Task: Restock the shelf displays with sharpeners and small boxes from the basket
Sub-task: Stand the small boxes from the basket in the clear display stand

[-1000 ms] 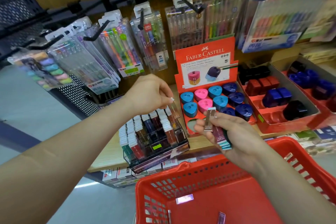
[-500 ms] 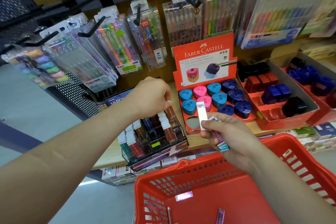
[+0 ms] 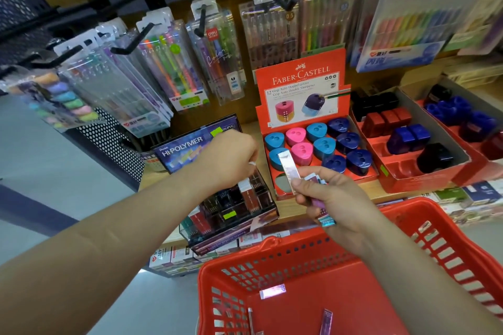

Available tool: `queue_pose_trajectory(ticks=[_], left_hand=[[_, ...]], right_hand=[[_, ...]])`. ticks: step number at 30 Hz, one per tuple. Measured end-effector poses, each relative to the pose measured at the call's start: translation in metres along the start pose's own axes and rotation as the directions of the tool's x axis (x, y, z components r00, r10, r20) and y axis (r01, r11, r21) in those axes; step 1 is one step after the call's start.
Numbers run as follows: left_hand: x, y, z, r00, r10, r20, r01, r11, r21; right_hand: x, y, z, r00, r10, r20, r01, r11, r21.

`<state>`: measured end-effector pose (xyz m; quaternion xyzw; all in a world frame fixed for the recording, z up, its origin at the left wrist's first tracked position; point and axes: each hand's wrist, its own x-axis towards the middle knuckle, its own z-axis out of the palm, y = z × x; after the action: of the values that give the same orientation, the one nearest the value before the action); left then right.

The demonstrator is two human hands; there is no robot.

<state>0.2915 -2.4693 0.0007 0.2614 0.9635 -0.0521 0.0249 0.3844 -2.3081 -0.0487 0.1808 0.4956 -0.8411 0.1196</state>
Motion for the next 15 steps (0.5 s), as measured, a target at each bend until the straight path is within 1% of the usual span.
queue_pose_trajectory(ticks=[2, 3, 4, 5, 6, 7, 8, 9, 10, 11, 13, 15], left_hand=[[0.003, 0.001, 0.001, 1.000, -0.023, 0.003, 0.023, 1.000, 0.004], [0.004, 0.000, -0.001, 0.999, -0.043, 0.010, 0.044, 0.999, -0.023], [0.006, -0.001, -0.003, 0.998, -0.067, 0.018, 0.069, 0.995, -0.078], [0.007, -0.001, -0.006, 0.996, -0.089, 0.022, 0.092, 0.981, -0.168], [0.007, -0.002, -0.011, 0.994, -0.103, 0.031, 0.108, 0.944, -0.313], [0.006, -0.001, -0.018, 0.991, -0.111, 0.069, 0.131, 0.854, -0.504], [0.004, 0.000, -0.026, 0.985, -0.104, 0.139, 0.171, 0.713, -0.680], [0.001, 0.002, -0.032, 0.975, -0.072, 0.210, 0.213, 0.574, -0.791], [-0.001, 0.003, -0.038, 0.967, -0.026, 0.255, 0.233, 0.503, -0.832], [-0.004, 0.004, -0.042, 0.962, 0.014, 0.273, 0.229, 0.506, -0.832], [-0.007, 0.006, -0.045, 0.962, 0.051, 0.269, 0.195, 0.562, -0.804], [-0.007, 0.005, -0.045, 0.966, 0.005, 0.257, 0.204, 0.590, -0.781]], right_hand=[[-0.001, 0.002, 0.001, 1.000, -0.007, -0.015, 0.007, 0.999, -0.043], [-0.001, 0.003, 0.001, 1.000, -0.016, -0.023, 0.015, 0.998, -0.064], [-0.001, 0.003, 0.002, 0.999, -0.027, -0.028, 0.025, 0.996, -0.081], [-0.002, 0.004, 0.002, 0.999, -0.038, -0.030, 0.035, 0.995, -0.096], [-0.002, 0.004, 0.002, 0.998, -0.049, -0.028, 0.046, 0.993, -0.111], [-0.002, 0.004, 0.003, 0.998, -0.061, -0.023, 0.058, 0.990, -0.128], [-0.002, 0.004, 0.003, 0.997, -0.073, -0.017, 0.070, 0.987, -0.142], [-0.003, 0.004, 0.003, 0.996, -0.084, -0.010, 0.081, 0.986, -0.148], [-0.003, 0.004, 0.004, 0.996, -0.093, -0.003, 0.092, 0.984, -0.152], [-0.004, 0.003, 0.005, 0.995, -0.101, 0.006, 0.100, 0.983, -0.155], [-0.005, 0.003, 0.007, 0.994, -0.112, 0.021, 0.114, 0.982, -0.153], [-0.005, 0.002, 0.009, 0.994, -0.109, 0.017, 0.111, 0.986, -0.128]])
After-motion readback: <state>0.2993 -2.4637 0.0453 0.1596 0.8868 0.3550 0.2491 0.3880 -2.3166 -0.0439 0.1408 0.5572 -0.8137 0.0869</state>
